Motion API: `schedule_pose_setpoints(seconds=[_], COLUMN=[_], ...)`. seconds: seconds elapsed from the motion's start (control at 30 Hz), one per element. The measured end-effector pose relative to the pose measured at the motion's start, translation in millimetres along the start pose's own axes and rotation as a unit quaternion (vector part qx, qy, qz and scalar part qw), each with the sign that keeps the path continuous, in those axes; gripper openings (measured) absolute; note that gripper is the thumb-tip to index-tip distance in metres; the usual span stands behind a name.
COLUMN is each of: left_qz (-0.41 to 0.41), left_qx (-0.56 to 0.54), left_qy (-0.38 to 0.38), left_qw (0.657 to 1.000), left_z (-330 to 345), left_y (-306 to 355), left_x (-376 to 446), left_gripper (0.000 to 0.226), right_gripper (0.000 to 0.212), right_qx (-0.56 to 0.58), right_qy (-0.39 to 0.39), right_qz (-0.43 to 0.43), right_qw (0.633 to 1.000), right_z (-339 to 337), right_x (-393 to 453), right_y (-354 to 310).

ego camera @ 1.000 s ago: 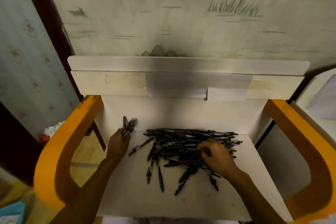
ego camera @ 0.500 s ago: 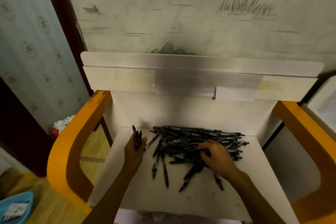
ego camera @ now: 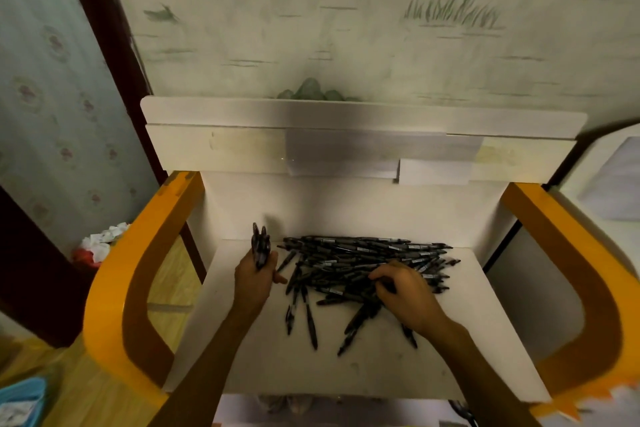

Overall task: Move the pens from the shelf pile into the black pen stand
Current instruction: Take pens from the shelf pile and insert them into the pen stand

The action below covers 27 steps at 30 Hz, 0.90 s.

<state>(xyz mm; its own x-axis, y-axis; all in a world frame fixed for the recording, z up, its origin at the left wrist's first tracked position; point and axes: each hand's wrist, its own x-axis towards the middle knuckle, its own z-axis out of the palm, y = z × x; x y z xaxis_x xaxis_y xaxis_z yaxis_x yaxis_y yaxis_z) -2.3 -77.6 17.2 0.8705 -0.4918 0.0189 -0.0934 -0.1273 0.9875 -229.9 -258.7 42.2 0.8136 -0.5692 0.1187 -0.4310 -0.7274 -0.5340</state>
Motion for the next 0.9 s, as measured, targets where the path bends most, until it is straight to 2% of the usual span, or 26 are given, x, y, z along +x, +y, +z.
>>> schedule_pose_setpoints(seconds=[0.07, 0.13, 0.27, 0.37, 0.57, 0.73, 0.9], left_qz=[0.016, 0.002, -0.06, -0.053, -0.053, -0.003, -0.005], left_qx=[-0.019, -0.049, -0.094, -0.102, -0.102, -0.075, -0.09], left_qy=[-0.039, -0.081, -0.17, -0.231, -0.298, -0.375, -0.407], left_qw=[0.999, 0.996, 0.979, 0.966, 0.948, 0.924, 0.909], left_z=[6.5, 15.9, 42.6, 65.4, 117.4, 169.5, 228.1], left_y=[18.5, 35.5, 64.4, 83.5, 120.2, 147.1, 175.8], left_x=[-1.5, -1.7, -9.2, -24.7, -59.5, -102.9, -164.7], left_gripper=[0.001, 0.012, 0.009, 0.017, 0.015, 0.019, 0.014], right_gripper=[0.024, 0.023, 0.023, 0.023, 0.019, 0.02, 0.024], right_qx=[0.007, 0.003, -0.008, -0.018, -0.033, -0.062, -0.092], right_qy=[0.014, 0.034, 0.085, 0.123, 0.187, 0.208, 0.22], right_qz=[0.005, 0.008, 0.015, 0.029, 0.065, 0.086, 0.113], right_qw=[1.0, 0.999, 0.996, 0.992, 0.98, 0.972, 0.965], right_z=[-5.6, -15.2, -43.1, -69.8, -120.2, -160.4, -202.4], right_x=[-2.7, -5.1, -17.2, -36.0, -80.2, -127.8, -182.3], right_y=[-6.4, -12.6, -20.8, -22.7, 0.1, 28.7, 74.8])
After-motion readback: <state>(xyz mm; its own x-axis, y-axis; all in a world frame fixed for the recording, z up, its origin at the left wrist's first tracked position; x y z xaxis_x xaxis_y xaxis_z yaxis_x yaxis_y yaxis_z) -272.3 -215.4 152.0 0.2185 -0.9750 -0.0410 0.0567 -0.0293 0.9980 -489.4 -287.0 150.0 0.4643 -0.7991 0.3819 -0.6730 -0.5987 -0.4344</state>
